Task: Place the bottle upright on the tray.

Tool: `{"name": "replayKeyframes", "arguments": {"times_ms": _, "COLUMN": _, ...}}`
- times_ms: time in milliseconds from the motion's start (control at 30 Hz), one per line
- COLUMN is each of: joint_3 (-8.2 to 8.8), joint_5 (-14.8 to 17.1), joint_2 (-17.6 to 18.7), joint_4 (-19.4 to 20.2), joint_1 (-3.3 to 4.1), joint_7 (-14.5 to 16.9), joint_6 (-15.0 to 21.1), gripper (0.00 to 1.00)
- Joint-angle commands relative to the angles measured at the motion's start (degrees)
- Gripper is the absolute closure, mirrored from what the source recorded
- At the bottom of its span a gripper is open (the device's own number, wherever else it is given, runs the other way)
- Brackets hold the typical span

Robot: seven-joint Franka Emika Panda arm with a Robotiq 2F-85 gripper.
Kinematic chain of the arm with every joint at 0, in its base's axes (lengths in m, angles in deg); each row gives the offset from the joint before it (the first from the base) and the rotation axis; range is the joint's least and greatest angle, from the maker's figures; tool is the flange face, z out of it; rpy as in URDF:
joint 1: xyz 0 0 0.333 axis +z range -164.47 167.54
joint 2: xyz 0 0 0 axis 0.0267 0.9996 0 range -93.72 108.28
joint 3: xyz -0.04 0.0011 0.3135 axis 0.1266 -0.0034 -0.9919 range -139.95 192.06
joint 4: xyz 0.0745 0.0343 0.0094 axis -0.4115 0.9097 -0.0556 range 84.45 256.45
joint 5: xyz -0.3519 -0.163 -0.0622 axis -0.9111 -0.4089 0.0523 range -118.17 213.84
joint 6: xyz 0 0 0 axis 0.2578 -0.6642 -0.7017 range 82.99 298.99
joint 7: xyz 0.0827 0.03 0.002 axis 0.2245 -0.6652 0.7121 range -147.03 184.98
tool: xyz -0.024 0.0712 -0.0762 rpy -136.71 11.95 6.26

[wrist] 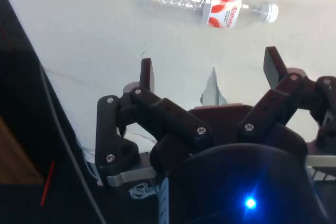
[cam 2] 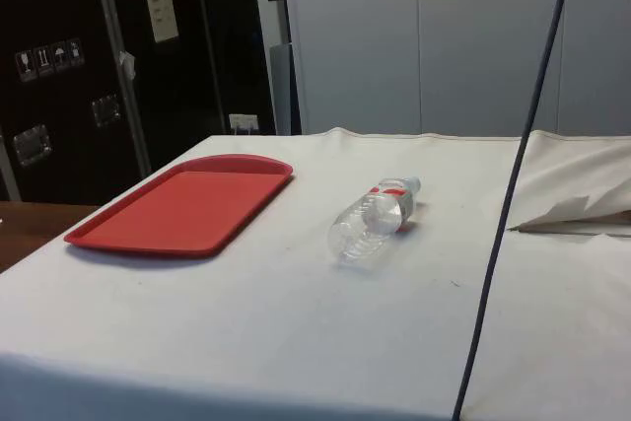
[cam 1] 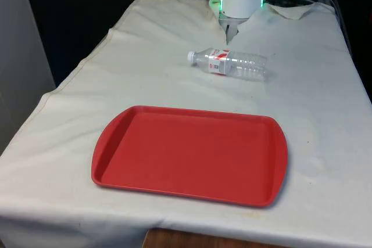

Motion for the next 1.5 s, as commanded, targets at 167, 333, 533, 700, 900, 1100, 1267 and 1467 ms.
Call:
{"name": "replayKeyframes", "arguments": {"times_ms": 167, "joint_3": -0.06, "joint_5": -0.3, "joint_2": -2.6, "joint_4": 3.2, "joint_1": 0.06, "joint_7": -0.6, "joint_6": 0.7, "gripper": 0.0}}
{"name": "replayKeyframes", "arguments": {"times_ms": 333, "joint_3": -0.06, "joint_5": -0.5, "joint_2": -4.1, "joint_4": 5.3, "joint_1": 0.06, "joint_7": -0.8, "joint_6": 1.4, "gripper": 0.0}}
{"name": "replayKeyframes", "arguments": {"times_ms": 533, "joint_3": -0.06, "joint_5": -0.1, "joint_2": -5.9, "joint_4": 7.8, "joint_1": 0.0, "joint_7": -0.4, "joint_6": 1.8, "gripper": 0.0}}
{"name": "replayKeyframes", "arguments": {"times_ms": 700, "joint_3": -0.17, "joint_5": -1.0, "joint_2": -8.8, "joint_4": 11.5, "joint_1": 0.0, "joint_7": -1.1, "joint_6": 4.0, "gripper": 0.0}}
{"name": "replayKeyframes", "arguments": {"times_ms": 900, "joint_3": -0.29, "joint_5": -1.5, "joint_2": -10.9, "joint_4": 14.4, "joint_1": 0.0, "joint_7": -1.5, "joint_6": 5.6, "gripper": 0.0}}
{"name": "replayKeyframes", "arguments": {"times_ms": 1100, "joint_3": -0.57, "joint_5": -1.9, "joint_2": -12.9, "joint_4": 17.3, "joint_1": 0.0, "joint_7": -1.9, "joint_6": 7.7, "gripper": 0.0}}
{"name": "replayKeyframes", "arguments": {"times_ms": 1267, "joint_3": -0.86, "joint_5": -2.3, "joint_2": -14.4, "joint_4": 19.6, "joint_1": -0.06, "joint_7": -2.3, "joint_6": 9.6, "gripper": 0.0}}
{"name": "replayKeyframes", "arguments": {"times_ms": 1467, "joint_3": -1.26, "joint_5": -2.8, "joint_2": -16.1, "joint_4": 22.2, "joint_1": -0.06, "joint_7": -3.0, "joint_6": 12.0, "gripper": 0.0}}
